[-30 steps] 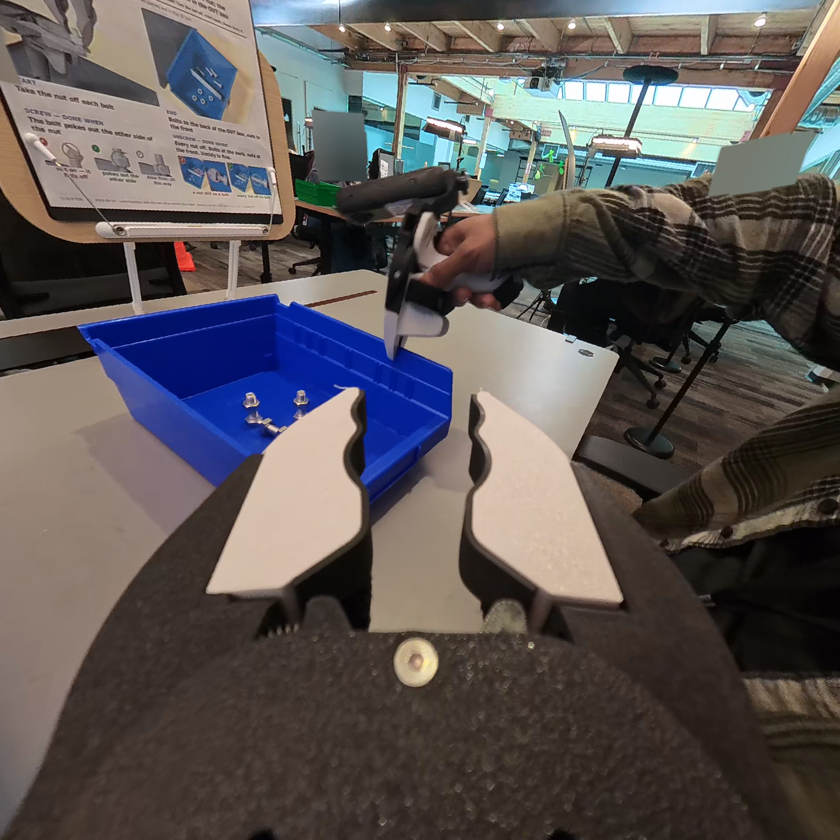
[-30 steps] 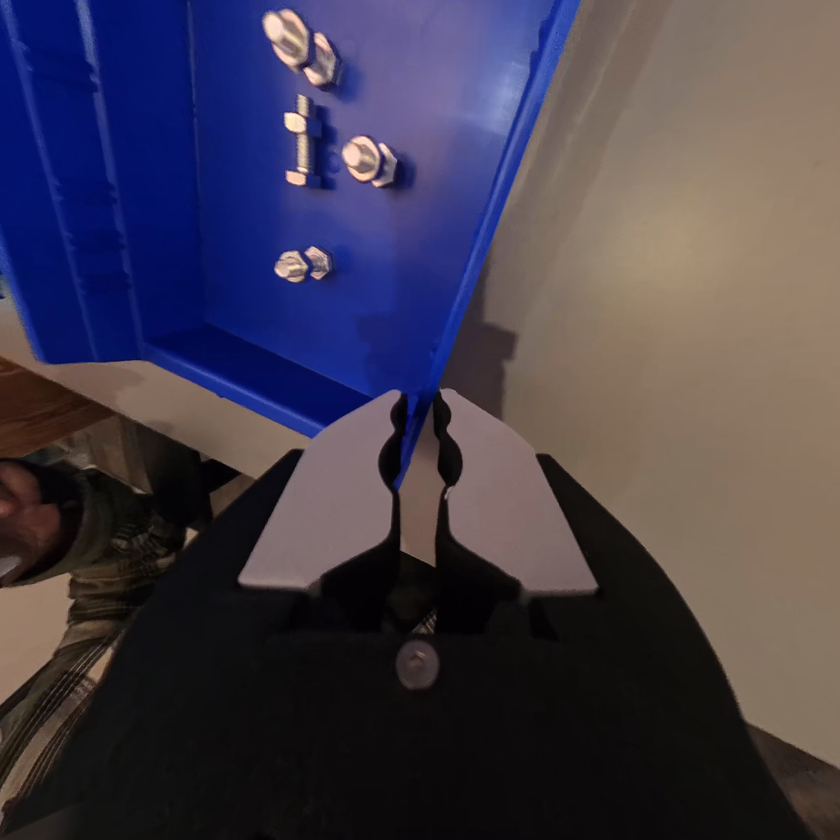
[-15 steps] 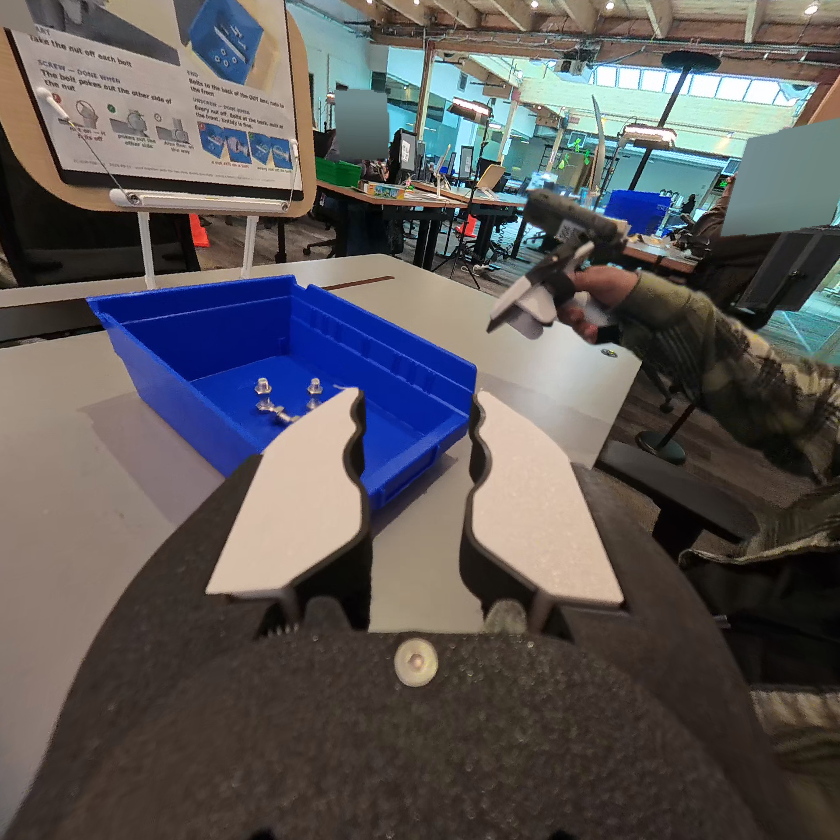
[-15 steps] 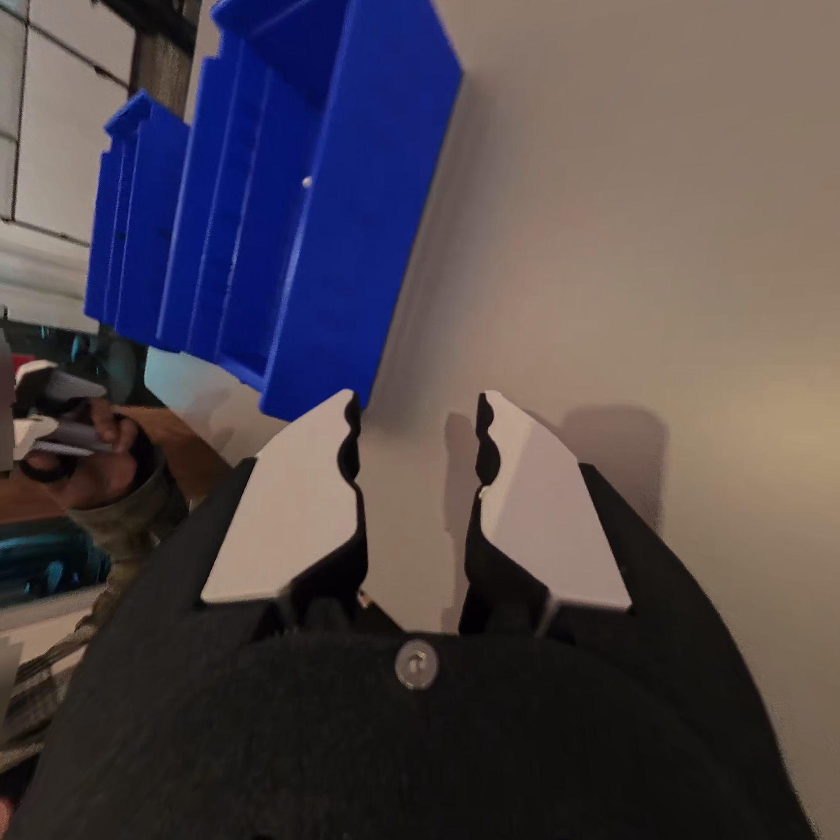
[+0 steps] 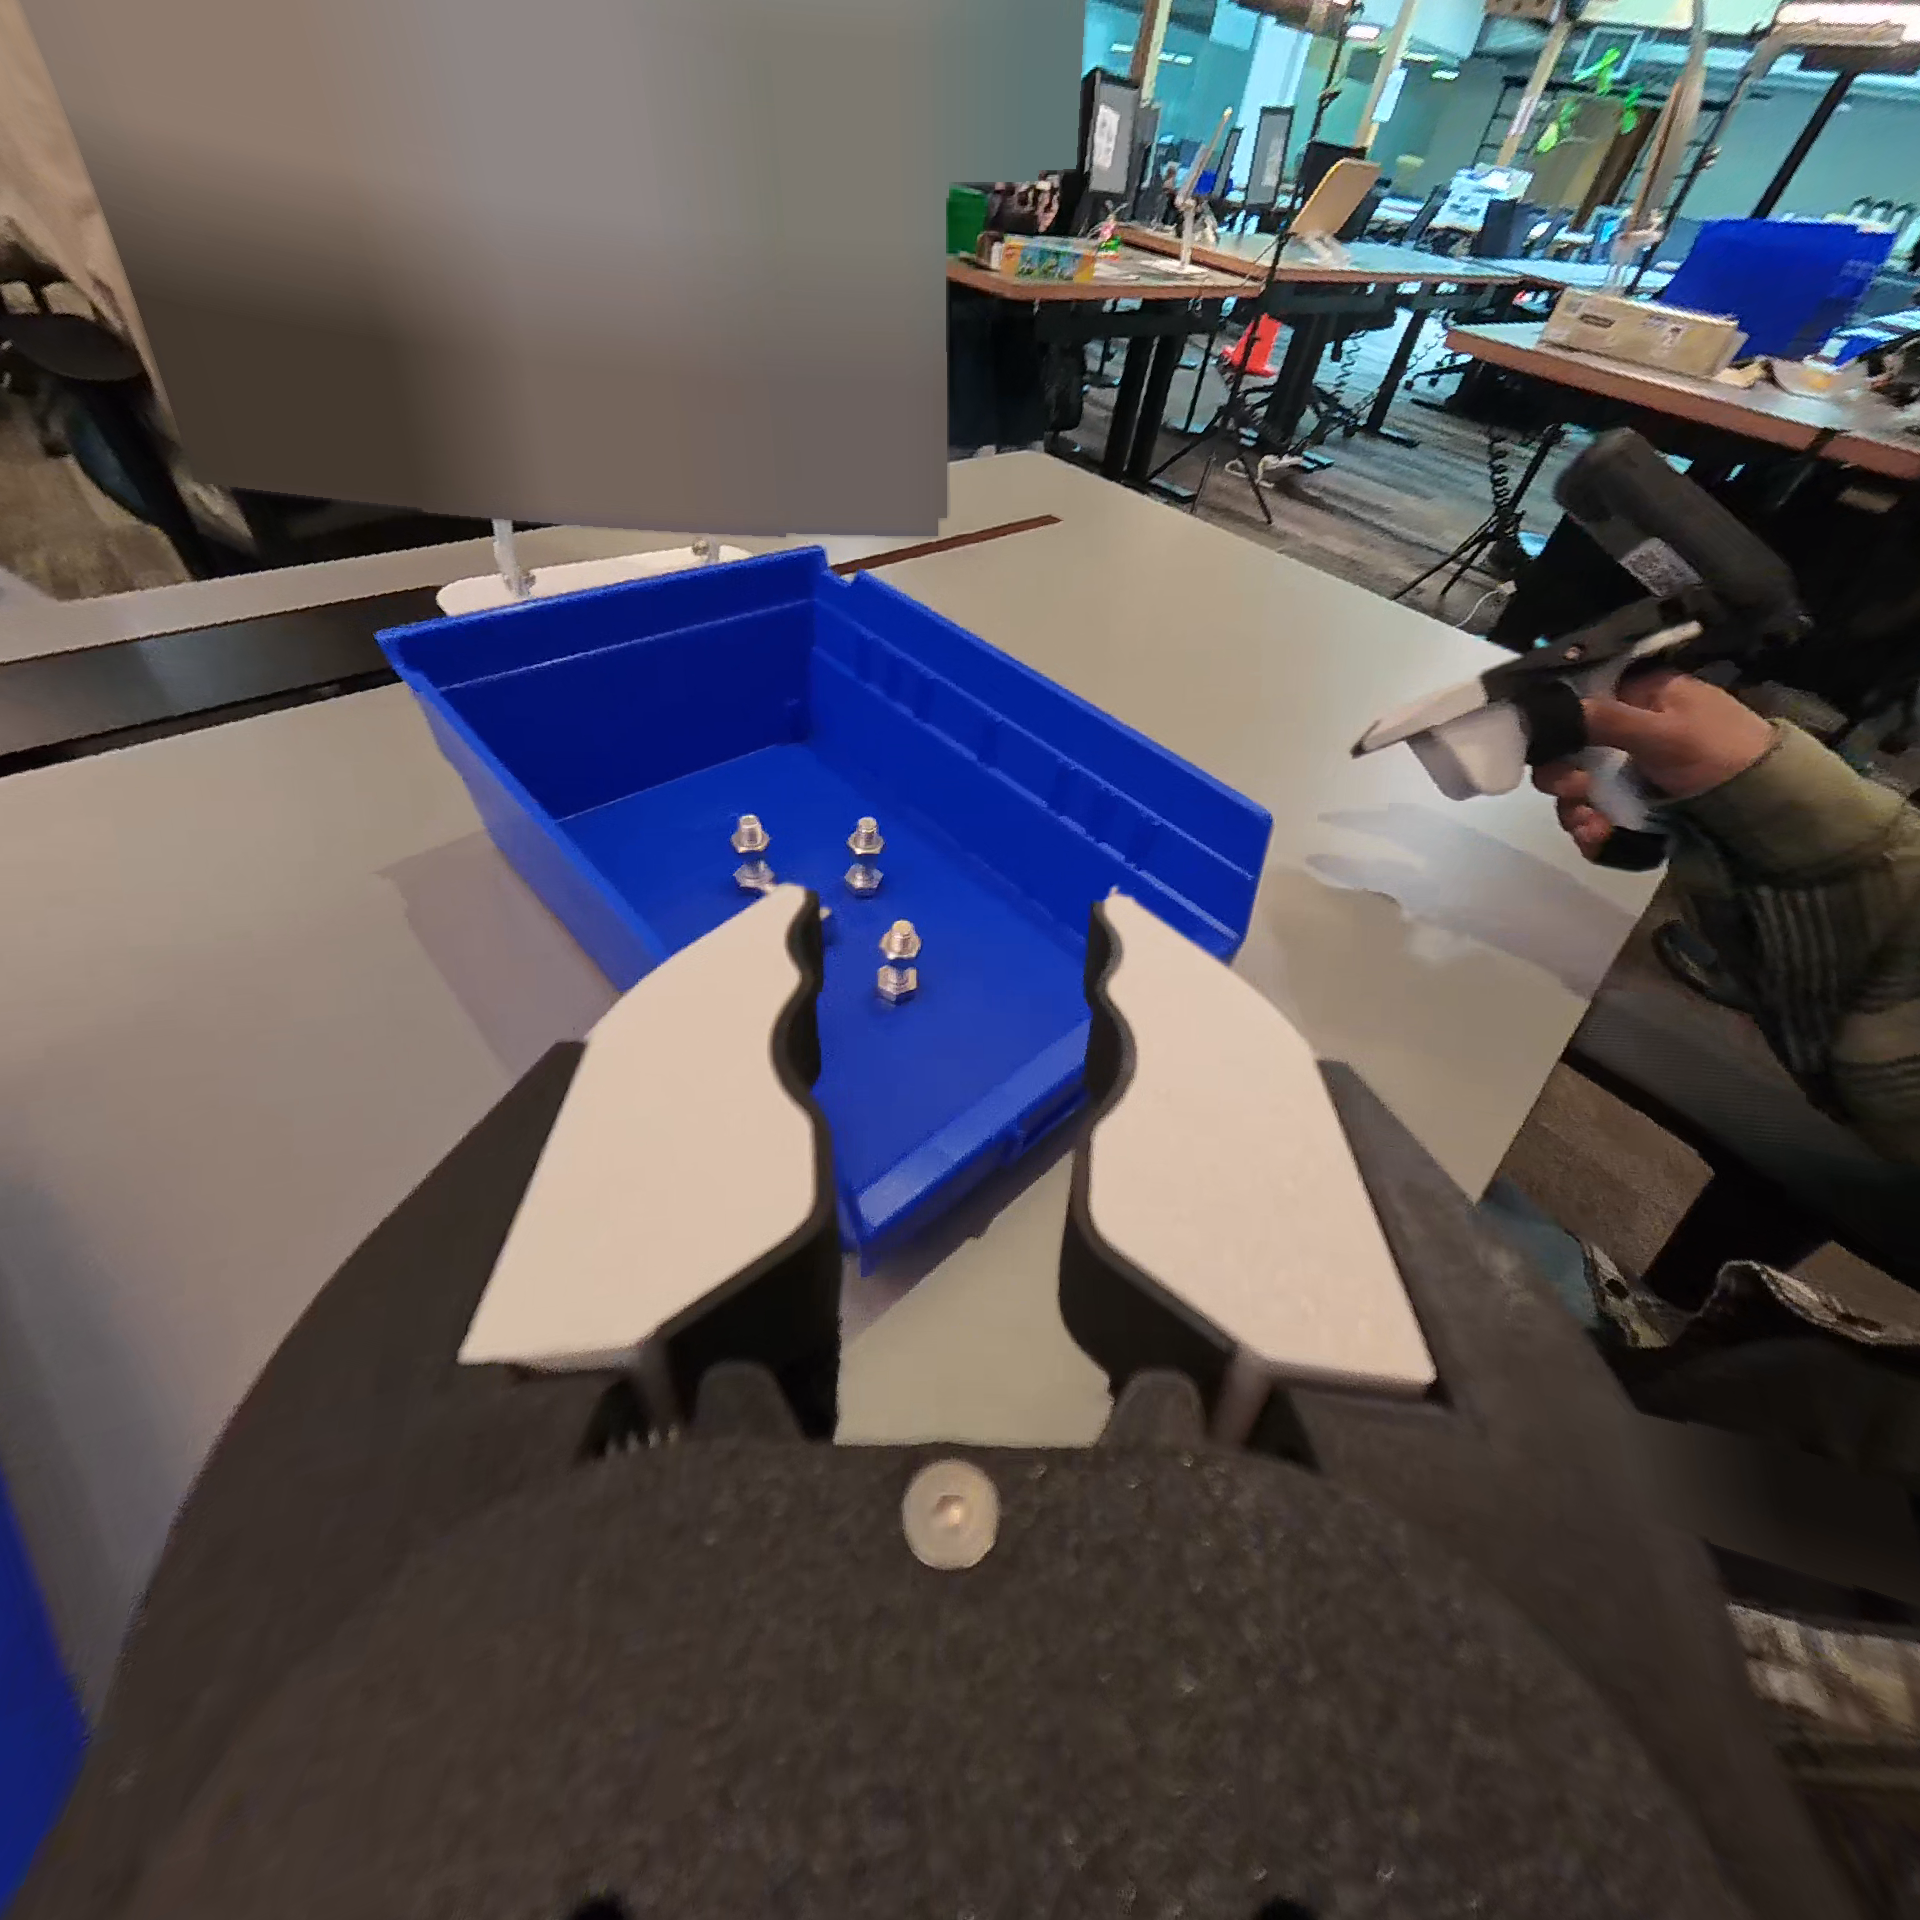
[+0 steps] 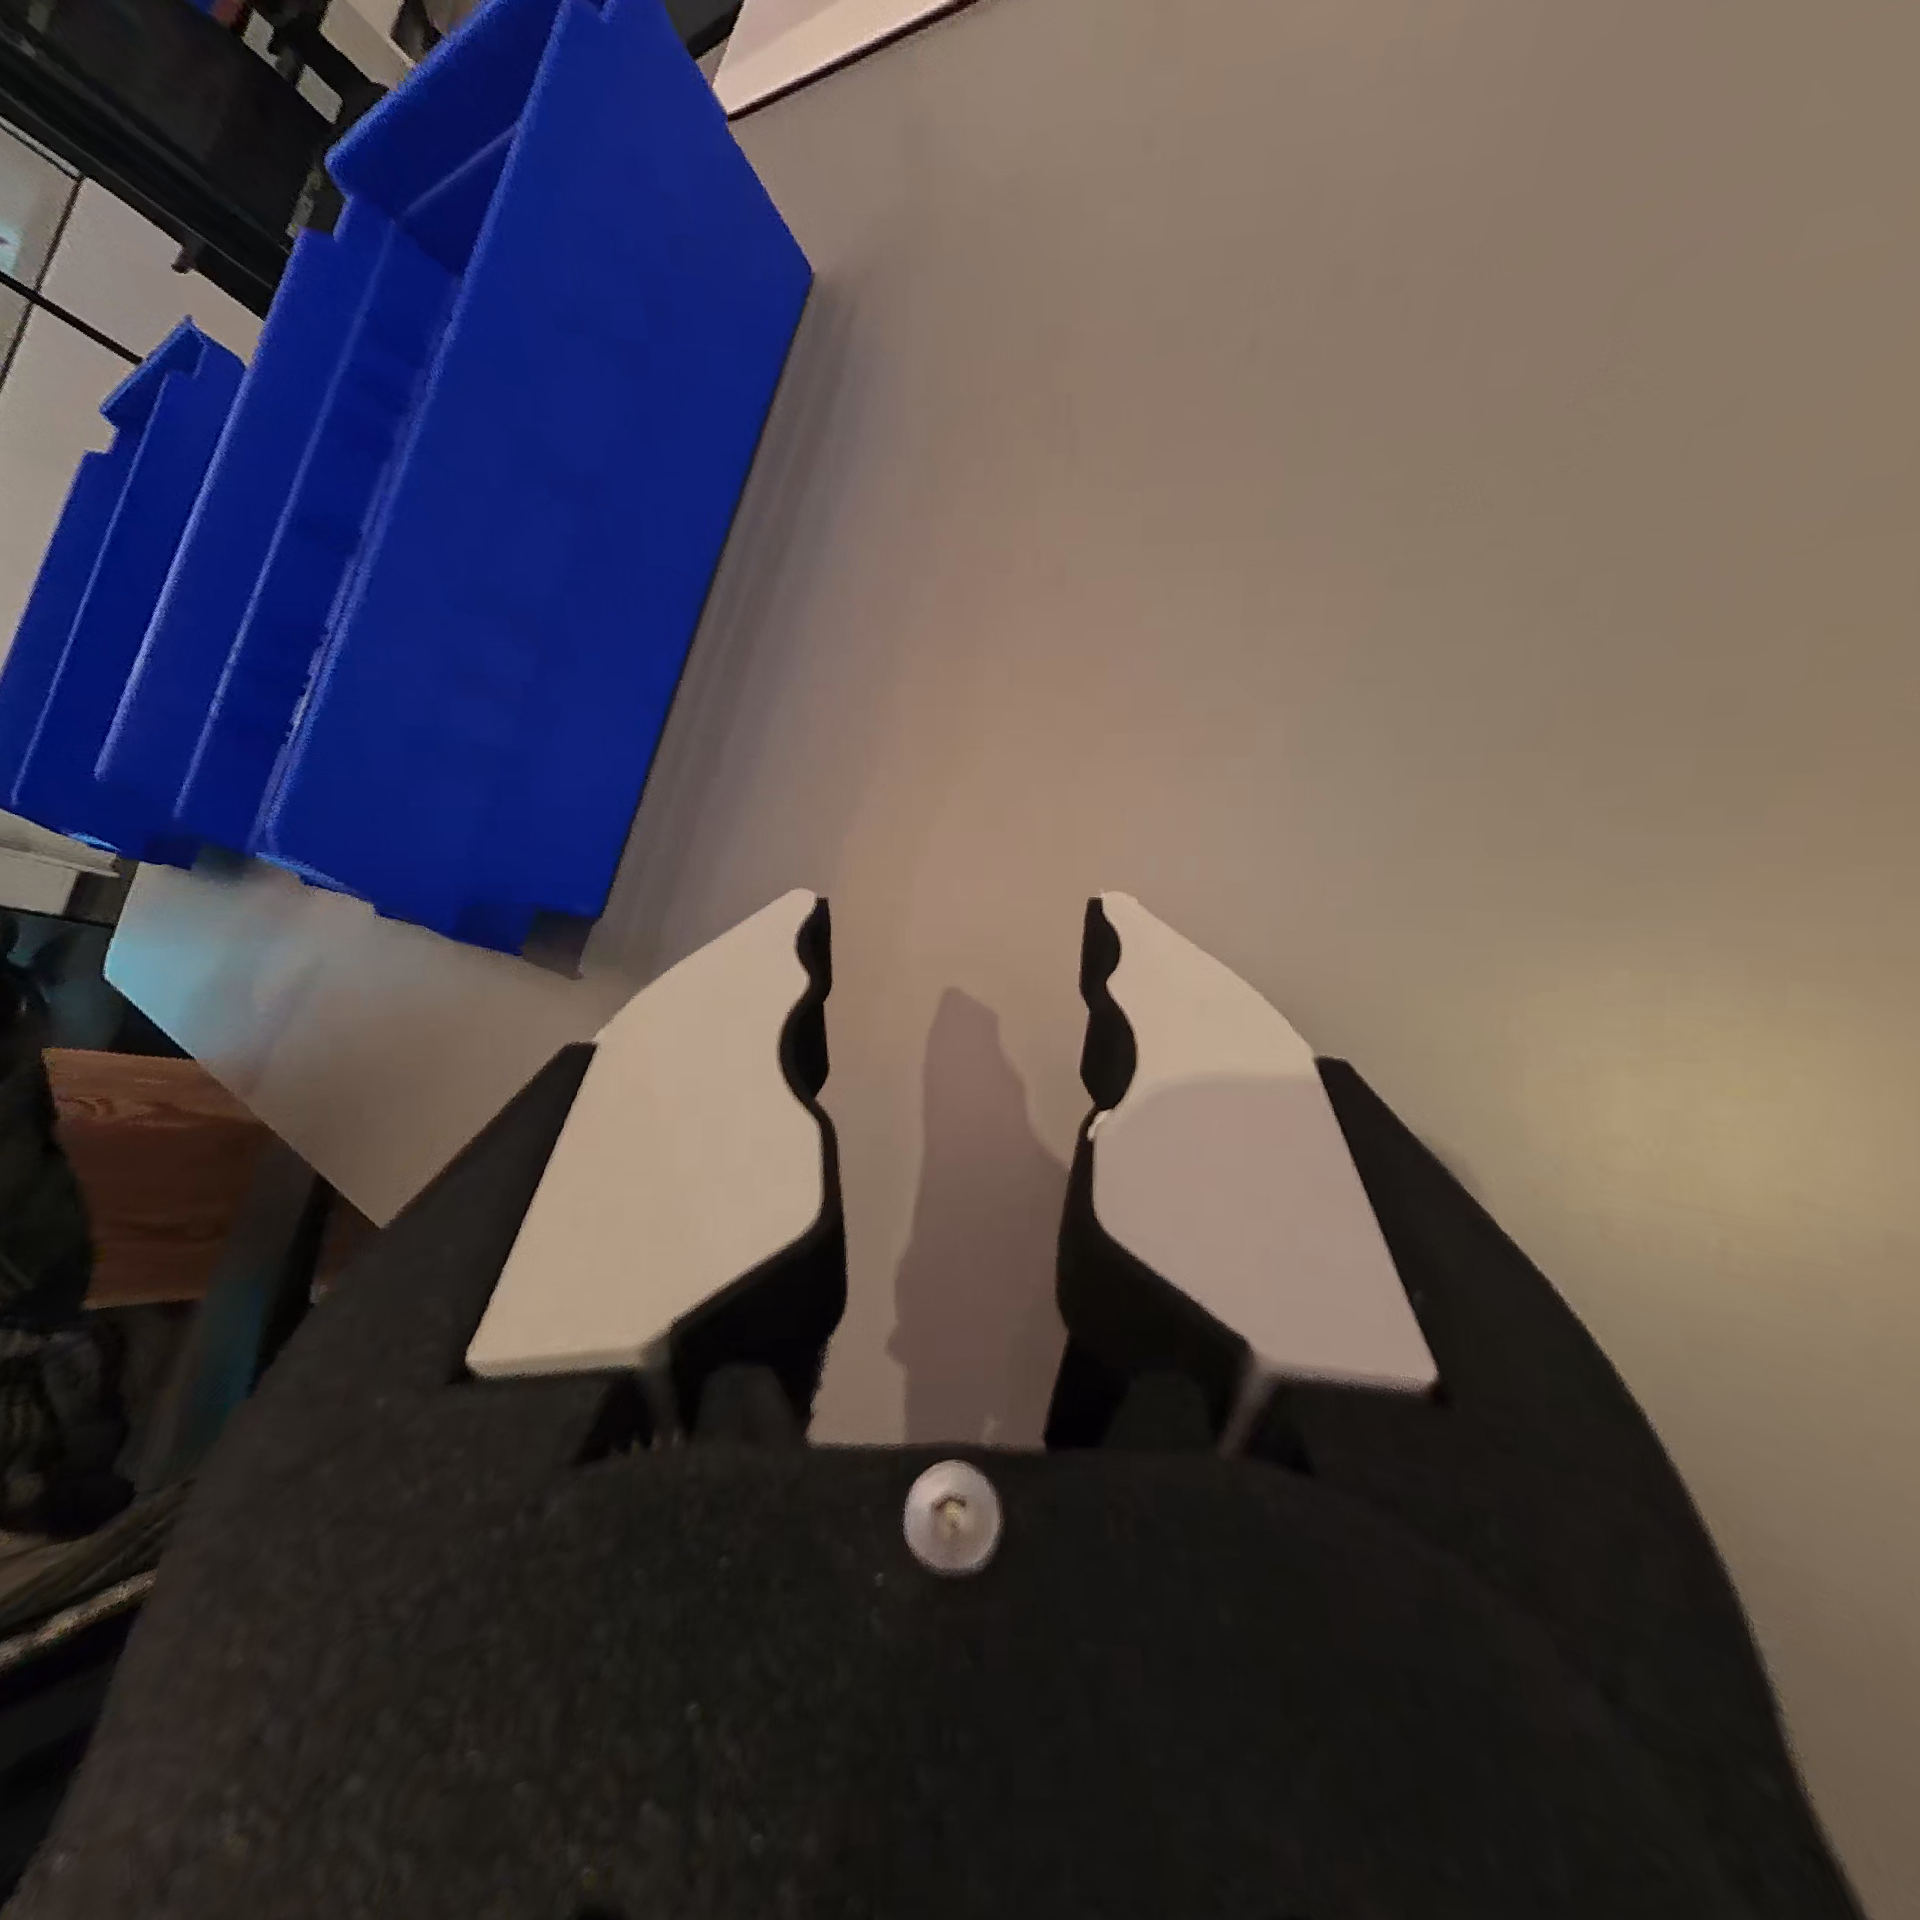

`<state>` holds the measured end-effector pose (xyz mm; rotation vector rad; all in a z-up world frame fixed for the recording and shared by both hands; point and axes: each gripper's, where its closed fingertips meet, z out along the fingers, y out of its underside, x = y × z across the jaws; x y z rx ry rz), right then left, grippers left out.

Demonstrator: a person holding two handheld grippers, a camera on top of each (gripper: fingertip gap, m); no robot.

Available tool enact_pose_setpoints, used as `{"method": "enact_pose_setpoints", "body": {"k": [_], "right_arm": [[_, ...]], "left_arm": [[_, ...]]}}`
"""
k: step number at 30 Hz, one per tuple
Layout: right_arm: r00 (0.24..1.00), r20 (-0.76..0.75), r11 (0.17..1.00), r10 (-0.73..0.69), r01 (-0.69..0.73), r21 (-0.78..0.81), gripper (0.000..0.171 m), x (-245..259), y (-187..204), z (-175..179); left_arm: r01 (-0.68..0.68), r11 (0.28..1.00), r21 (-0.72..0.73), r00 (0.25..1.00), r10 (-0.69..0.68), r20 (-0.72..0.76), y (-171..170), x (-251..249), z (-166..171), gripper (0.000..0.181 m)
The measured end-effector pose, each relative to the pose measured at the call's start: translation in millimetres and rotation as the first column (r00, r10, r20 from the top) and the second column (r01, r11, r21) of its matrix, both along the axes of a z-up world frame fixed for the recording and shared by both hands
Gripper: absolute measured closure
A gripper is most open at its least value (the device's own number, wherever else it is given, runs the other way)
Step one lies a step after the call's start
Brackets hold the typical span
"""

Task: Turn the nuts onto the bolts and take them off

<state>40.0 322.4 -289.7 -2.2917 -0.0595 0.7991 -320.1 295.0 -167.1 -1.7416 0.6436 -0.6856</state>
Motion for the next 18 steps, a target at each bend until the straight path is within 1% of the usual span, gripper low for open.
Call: {"method": "enact_pose_setpoints", "body": {"k": [7,9,11,14,18], "right_arm": [[1.000,0.002,1.000,0.024,-0.024,-0.011,0.127,3.3,-11.1,-10.5],[1.000,-0.011,1.000,0.020,-0.021,-0.011,0.128,5.1,-13.3,-12.2],[1.000,-0.009,1.000,0.023,-0.023,-0.018,0.128,6.5,-15.9,-13.7],[1.000,-0.001,1.000,0.023,-0.023,-0.003,0.130,8.1,-18.1,-10.0],[1.000,-0.001,1.000,0.029,-0.029,0.000,0.131,8.0,-21.0,-8.0]], "left_arm": [[-0.056,0.997,-0.051,0.997,0.053,-0.056,16.4,-3.4,-4.3,0.126],[-0.056,0.996,-0.070,0.997,0.052,-0.058,20.3,-0.2,-5.8,0.120],[-0.057,0.994,-0.094,0.996,0.050,-0.078,26.2,4.4,-9.4,0.108],[-0.087,0.990,-0.110,0.987,0.071,-0.144,42.0,6.2,-11.5,0.098],[-0.158,0.975,-0.159,0.954,0.109,-0.279,75.9,-3.7,-12.8,0.098]]}}
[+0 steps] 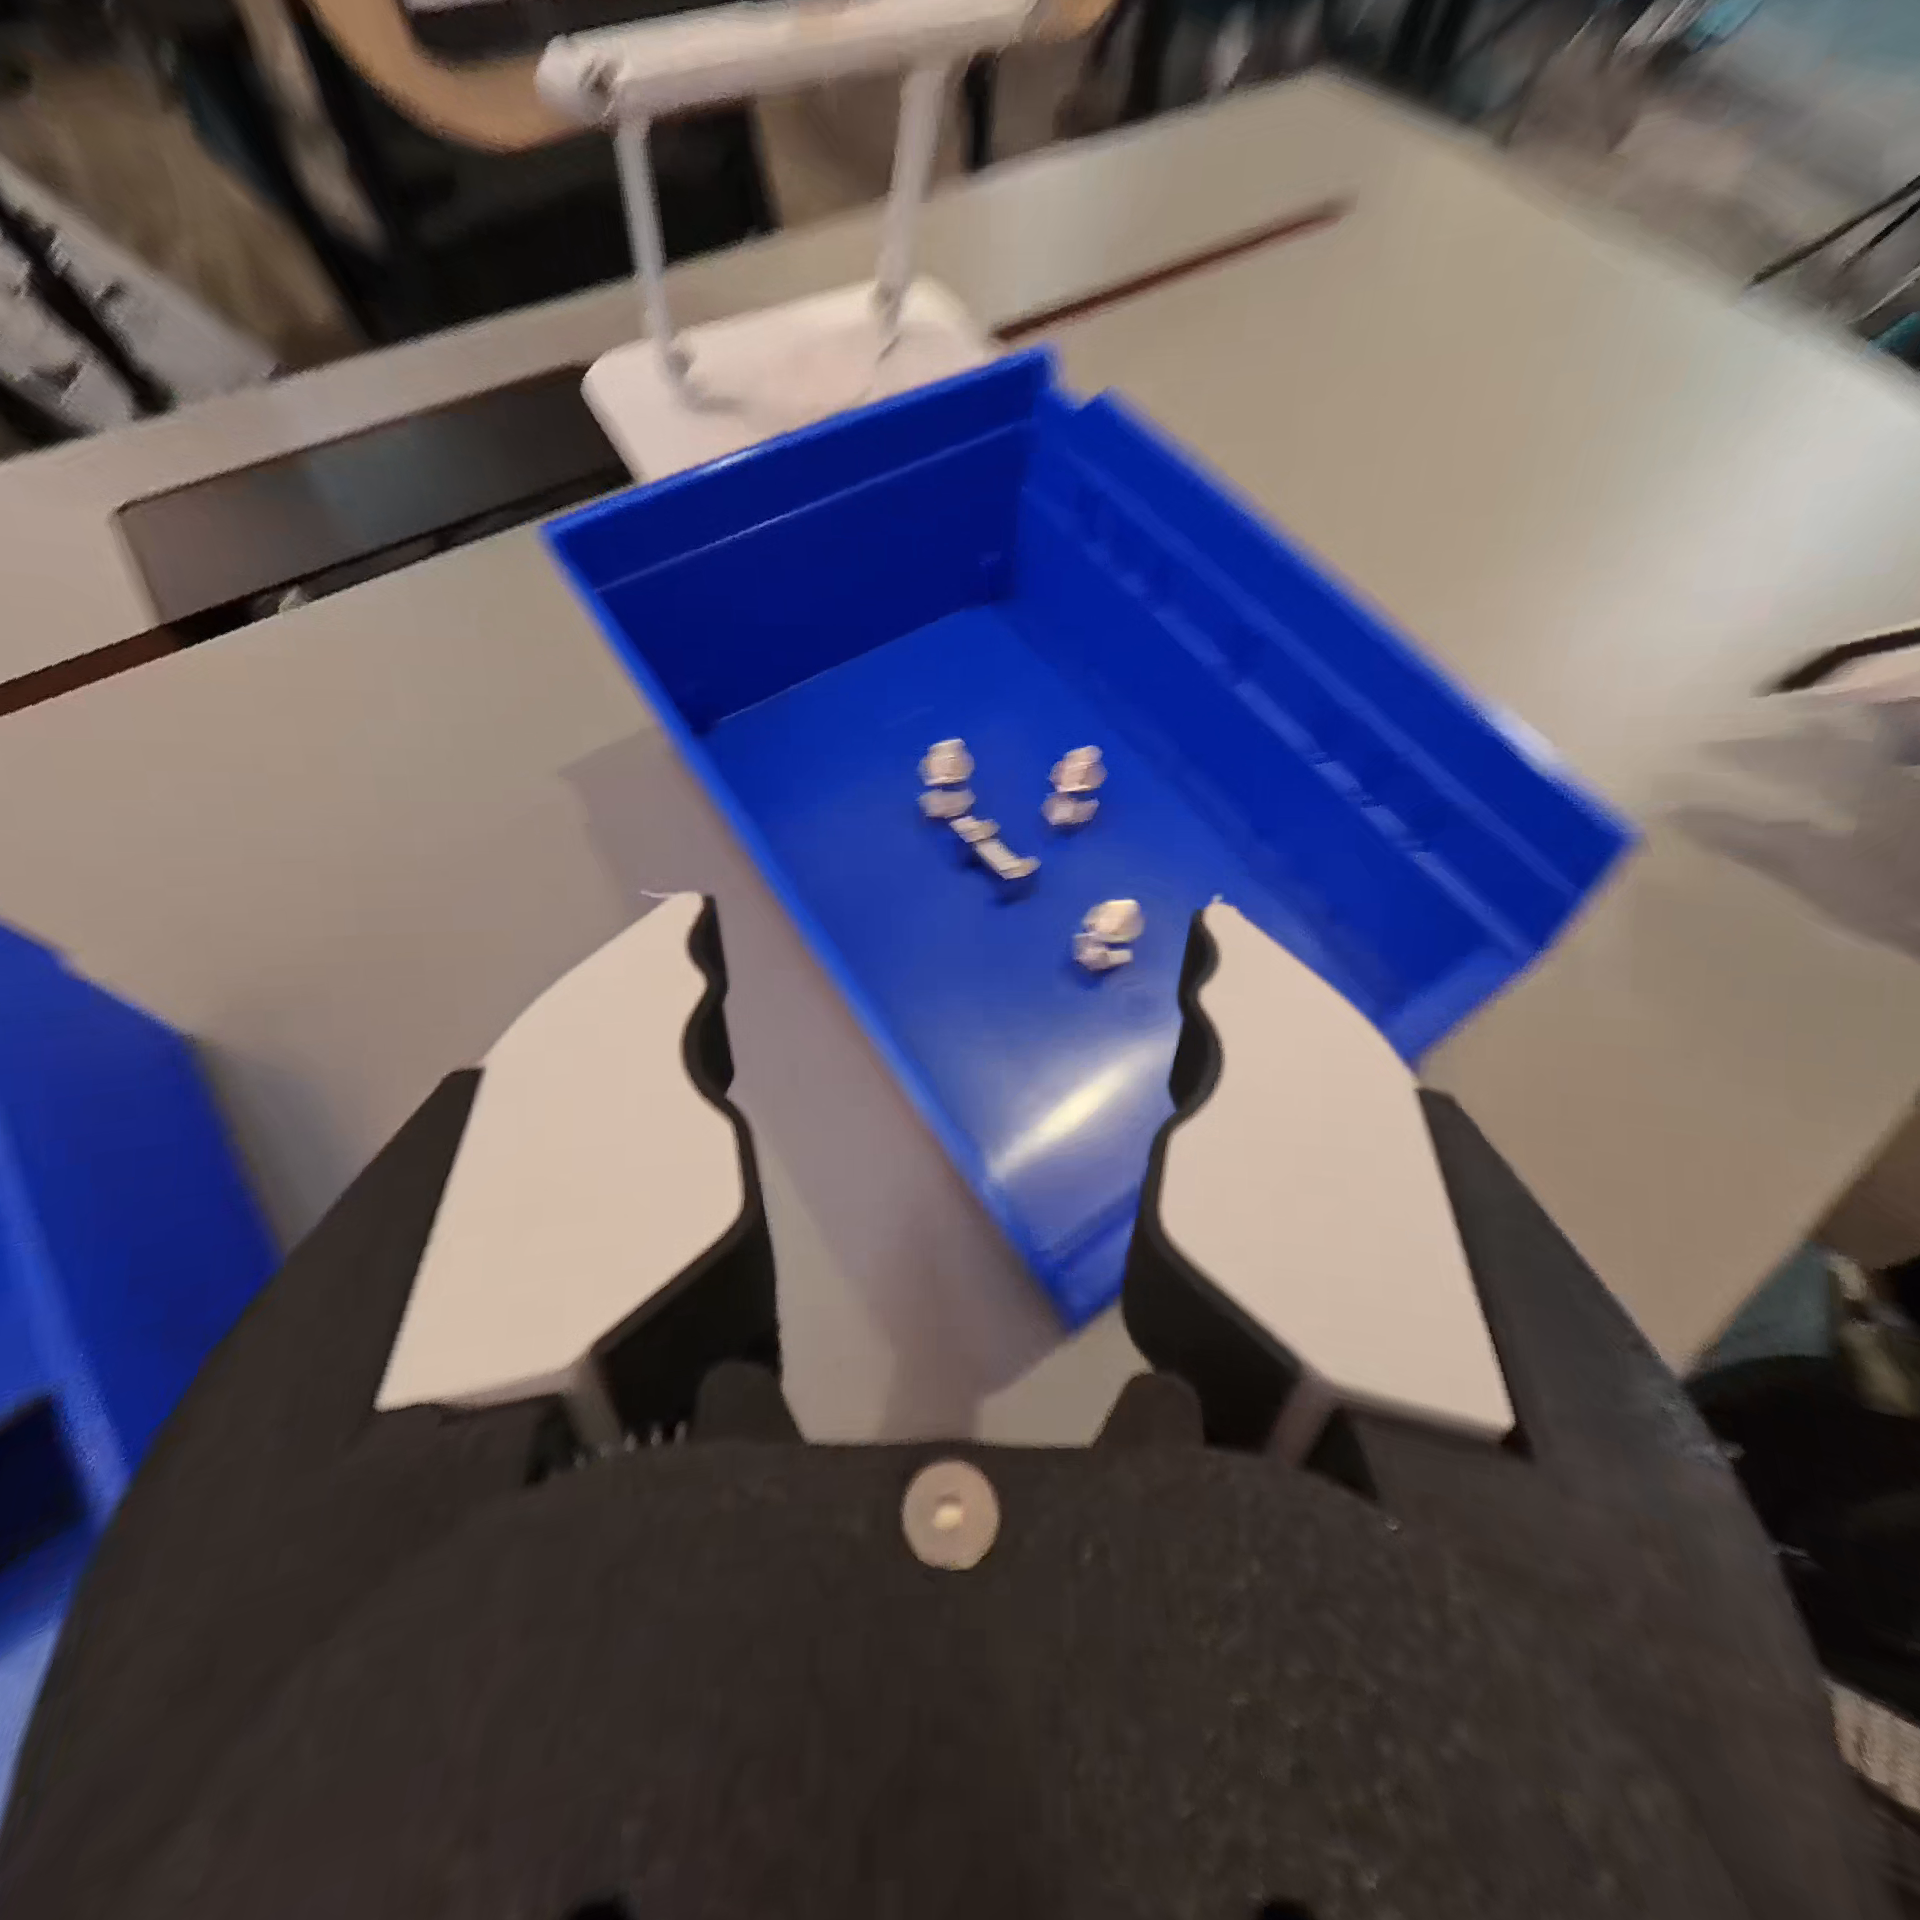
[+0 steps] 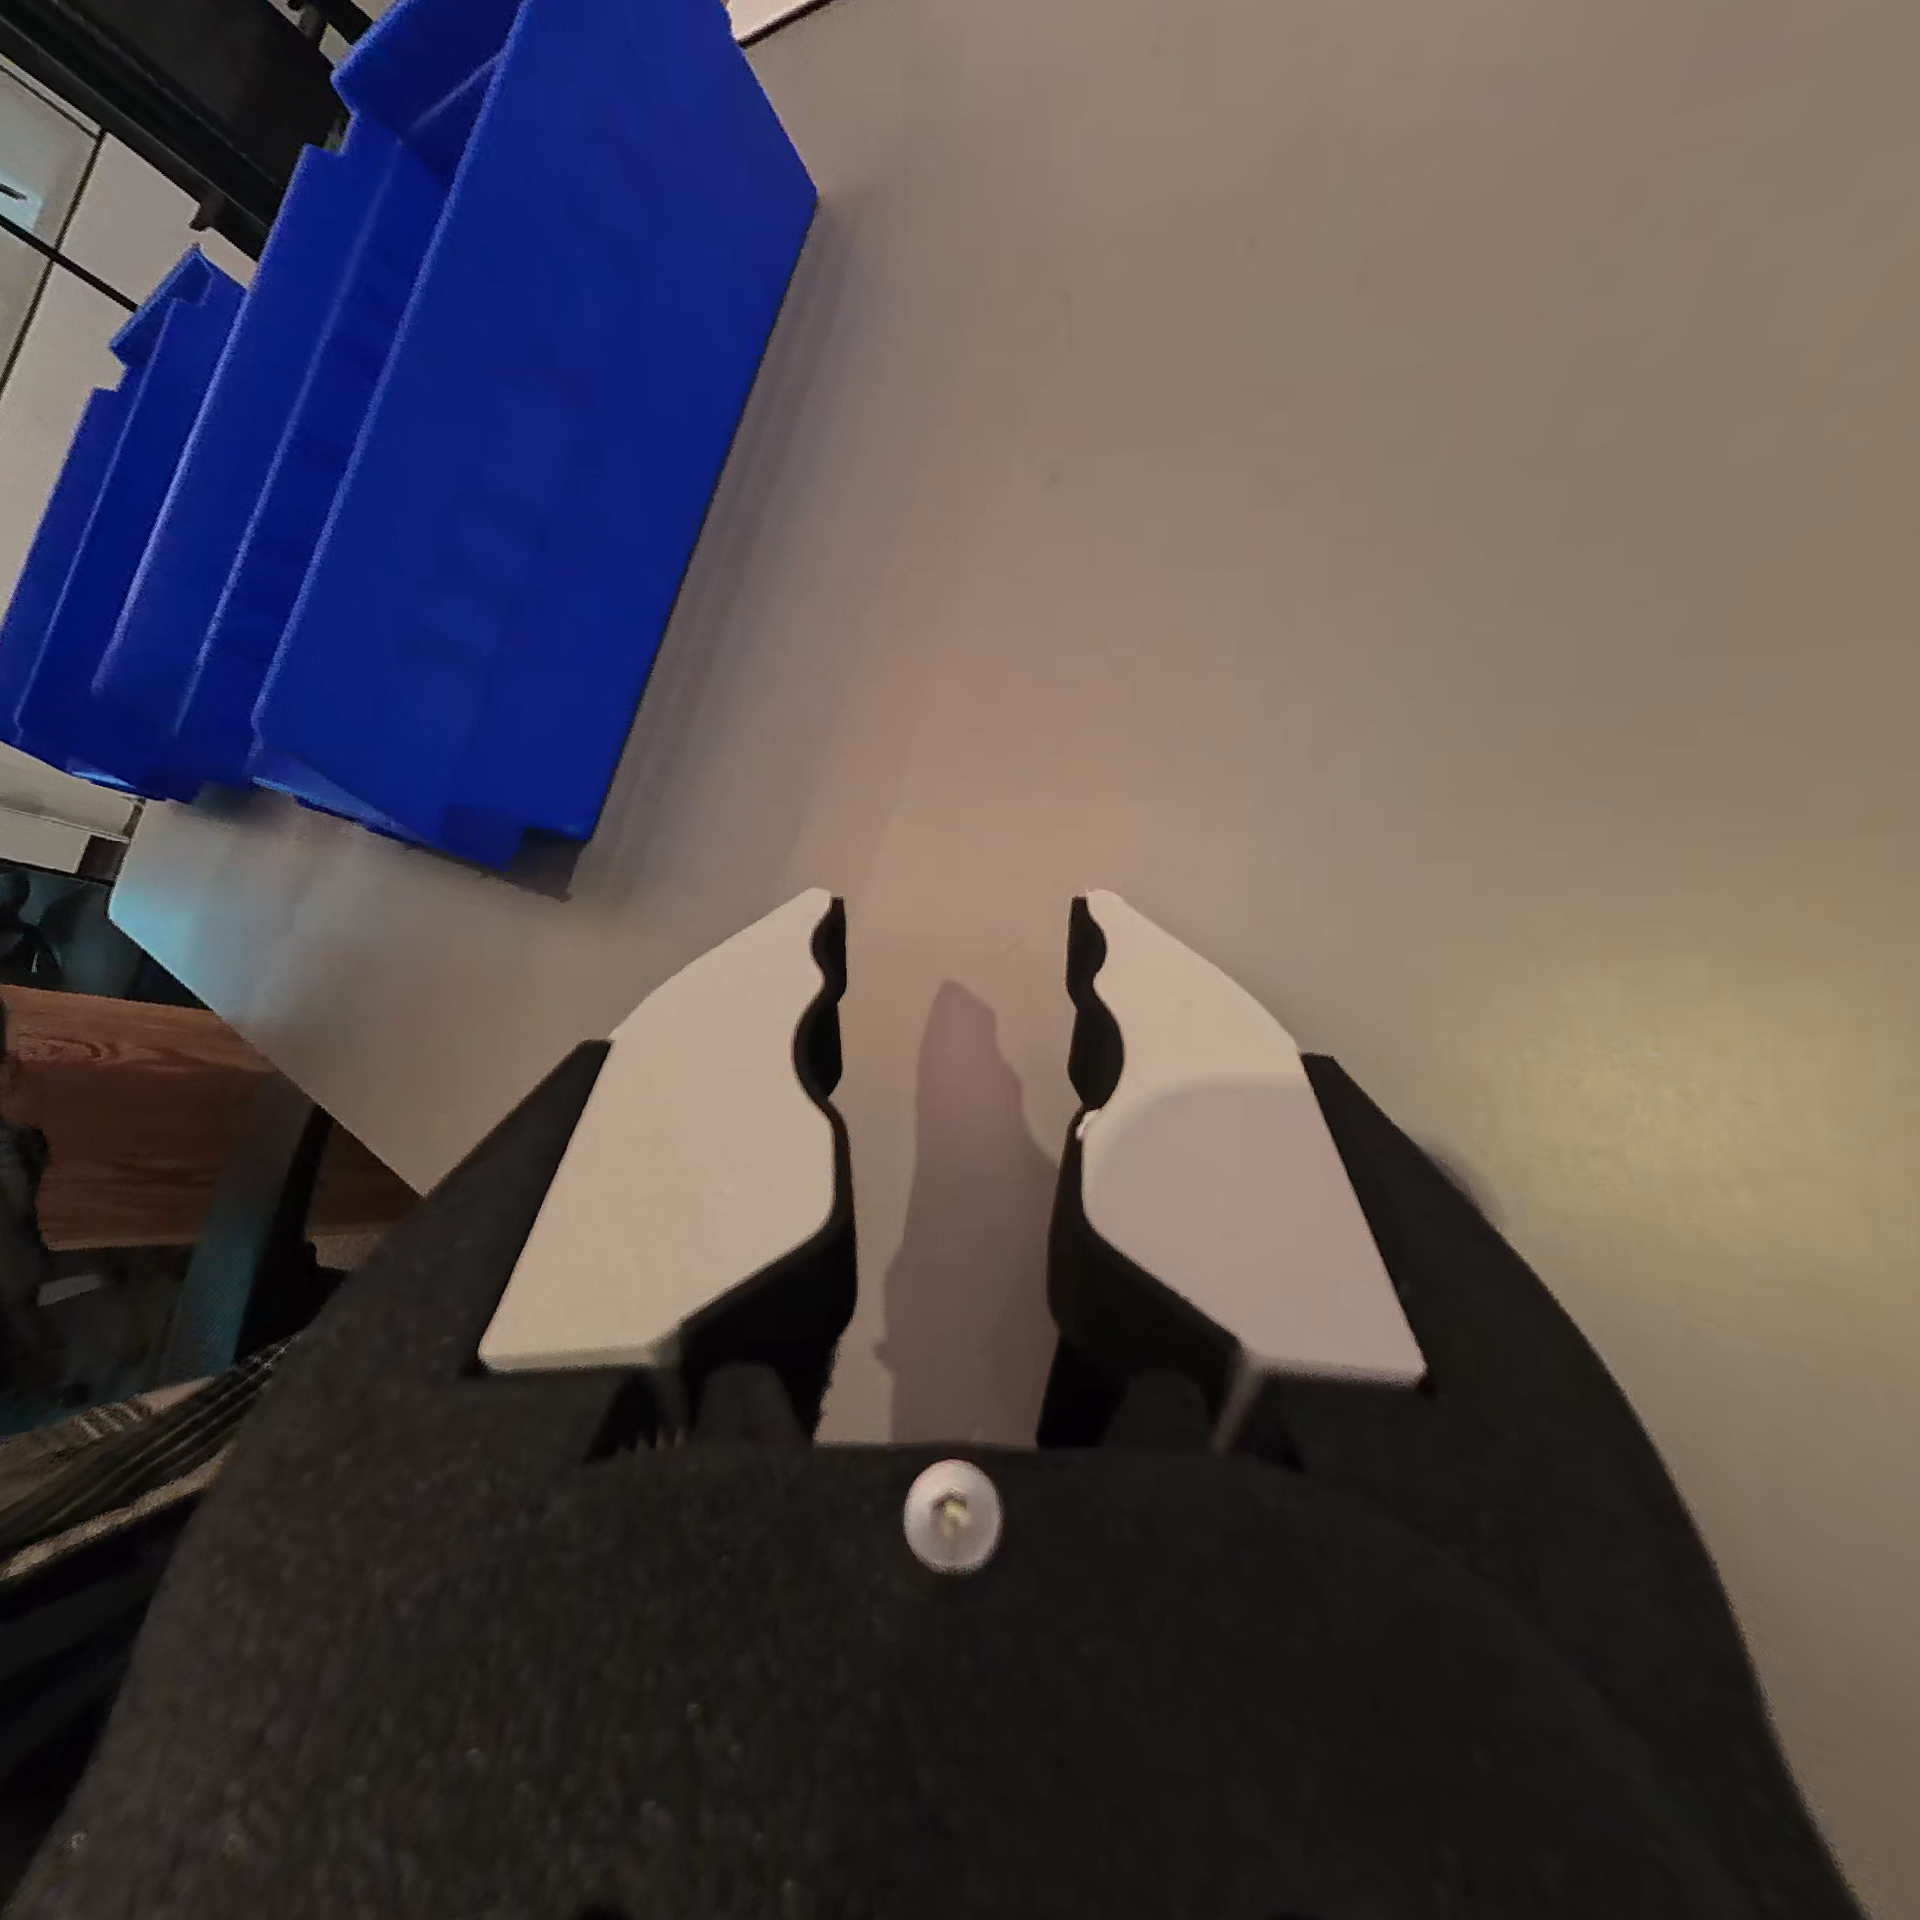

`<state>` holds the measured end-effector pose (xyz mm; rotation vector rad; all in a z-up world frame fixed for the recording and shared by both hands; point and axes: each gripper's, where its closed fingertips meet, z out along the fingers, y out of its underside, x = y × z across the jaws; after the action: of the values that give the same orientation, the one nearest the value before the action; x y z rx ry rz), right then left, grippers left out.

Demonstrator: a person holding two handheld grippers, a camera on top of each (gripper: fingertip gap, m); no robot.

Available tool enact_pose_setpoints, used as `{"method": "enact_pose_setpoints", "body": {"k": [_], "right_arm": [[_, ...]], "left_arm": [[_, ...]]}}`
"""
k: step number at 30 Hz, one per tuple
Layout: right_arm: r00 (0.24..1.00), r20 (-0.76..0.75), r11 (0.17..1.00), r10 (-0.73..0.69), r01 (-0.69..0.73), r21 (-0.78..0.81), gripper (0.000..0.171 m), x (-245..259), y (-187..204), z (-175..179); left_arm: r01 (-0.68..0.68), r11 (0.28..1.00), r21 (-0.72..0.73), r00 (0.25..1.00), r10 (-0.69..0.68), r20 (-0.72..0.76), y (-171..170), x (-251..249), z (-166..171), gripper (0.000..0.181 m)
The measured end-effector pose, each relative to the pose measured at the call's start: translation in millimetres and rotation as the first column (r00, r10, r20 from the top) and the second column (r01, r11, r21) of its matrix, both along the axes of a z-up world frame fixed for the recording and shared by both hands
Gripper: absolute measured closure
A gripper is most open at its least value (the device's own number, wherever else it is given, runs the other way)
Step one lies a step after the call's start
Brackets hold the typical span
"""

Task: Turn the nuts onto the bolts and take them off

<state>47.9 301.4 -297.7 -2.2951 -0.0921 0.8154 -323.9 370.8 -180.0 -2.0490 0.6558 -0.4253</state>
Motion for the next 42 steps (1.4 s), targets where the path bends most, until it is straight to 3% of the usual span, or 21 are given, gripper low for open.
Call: {"method": "enact_pose_setpoints", "body": {"k": [7,12,15,18,24,32,38,40,42], "right_arm": [[1.000,-0.001,0.999,0.026,-0.026,-0.034,0.130,-6.6,-4.1,-5.9],[0.999,-0.006,0.998,0.048,-0.049,-0.051,0.130,-11.7,-5.7,-9.7],[0.998,-0.012,0.997,0.056,-0.056,-0.054,0.131,-12.7,-5.8,-10.8],[0.998,-0.023,0.997,0.062,-0.063,-0.054,0.131,-13.1,-6.1,-10.9],[0.996,-0.047,0.995,0.072,-0.075,-0.070,0.133,-13.7,-4.7,-15.1],[0.992,-0.063,0.988,0.114,-0.119,-0.093,0.135,-24.0,-7.8,-21.2],[0.992,-0.066,0.989,0.112,-0.118,-0.087,0.135,-23.8,-7.7,-19.1],[0.991,-0.068,0.989,0.113,-0.119,-0.089,0.134,-24.2,-7.7,-19.5],[0.991,-0.066,0.989,0.115,-0.121,-0.086,0.134,-24.6,-7.6,-19.3]], "left_arm": [[-0.129,0.958,-0.254,0.967,0.065,-0.246,51.8,-13.1,-37.9,0.107],[-0.240,0.850,-0.469,0.914,0.035,-0.404,55.8,-22.4,-88.6,0.111],[-0.140,0.772,-0.620,0.954,-0.063,-0.294,46.4,-5.6,-108.3,0.157],[-0.196,0.784,-0.589,0.947,-0.005,-0.322,54.4,-17.8,-111.3,0.175],[-0.294,0.785,-0.546,0.941,0.137,-0.309,48.5,-50.1,-110.7,0.177],[-0.509,0.685,-0.521,0.860,0.381,-0.339,36.2,-98.8,-109.8,0.177],[-0.523,0.657,-0.543,0.850,0.448,-0.278,38.8,-105.5,-106.8,0.177],[-0.503,0.688,-0.523,0.859,0.466,-0.213,44.4,-104.1,-95.9,0.171],[-0.484,0.711,-0.510,0.863,0.482,-0.148,48.2,-104.0,-78.1,0.144]]}}
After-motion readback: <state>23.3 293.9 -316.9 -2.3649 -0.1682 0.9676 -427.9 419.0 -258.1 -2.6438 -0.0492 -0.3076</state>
